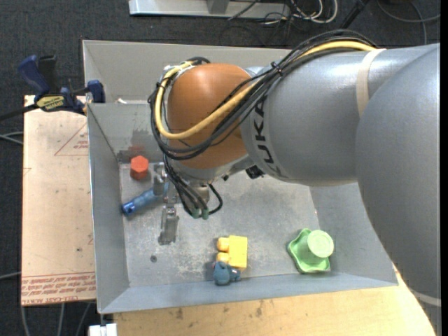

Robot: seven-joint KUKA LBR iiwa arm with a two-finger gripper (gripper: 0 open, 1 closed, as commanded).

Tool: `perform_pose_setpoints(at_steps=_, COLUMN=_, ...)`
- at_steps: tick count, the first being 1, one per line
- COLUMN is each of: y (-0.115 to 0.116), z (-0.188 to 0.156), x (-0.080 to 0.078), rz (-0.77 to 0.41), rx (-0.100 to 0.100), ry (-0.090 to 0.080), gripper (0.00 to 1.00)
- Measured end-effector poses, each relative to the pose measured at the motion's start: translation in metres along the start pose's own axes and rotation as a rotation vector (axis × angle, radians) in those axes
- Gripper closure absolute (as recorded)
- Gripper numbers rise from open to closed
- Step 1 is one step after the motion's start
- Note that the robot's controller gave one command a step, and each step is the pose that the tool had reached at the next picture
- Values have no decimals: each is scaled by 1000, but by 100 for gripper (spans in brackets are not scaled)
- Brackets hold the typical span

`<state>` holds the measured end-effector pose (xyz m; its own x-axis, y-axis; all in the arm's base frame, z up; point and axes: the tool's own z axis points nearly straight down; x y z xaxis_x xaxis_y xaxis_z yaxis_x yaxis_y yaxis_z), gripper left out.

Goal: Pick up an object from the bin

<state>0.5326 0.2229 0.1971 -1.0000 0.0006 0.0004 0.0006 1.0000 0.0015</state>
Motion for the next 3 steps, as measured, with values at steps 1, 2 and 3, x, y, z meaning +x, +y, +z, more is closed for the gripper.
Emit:
perform_pose_setpoints(at_steps=1, y=1, z=54, x=-78, rz=-15, rx=0, ry=-5, gripper=0)
perform_pose_setpoints(at_steps=2, y=10, z=129, x=-53, rz=-388, rx=0, ry=3, gripper=0)
perform_pose_setpoints(at_steps=3, y=10, z=127, x=-54, rz=-386, rx=0, ry=0, gripper=100)
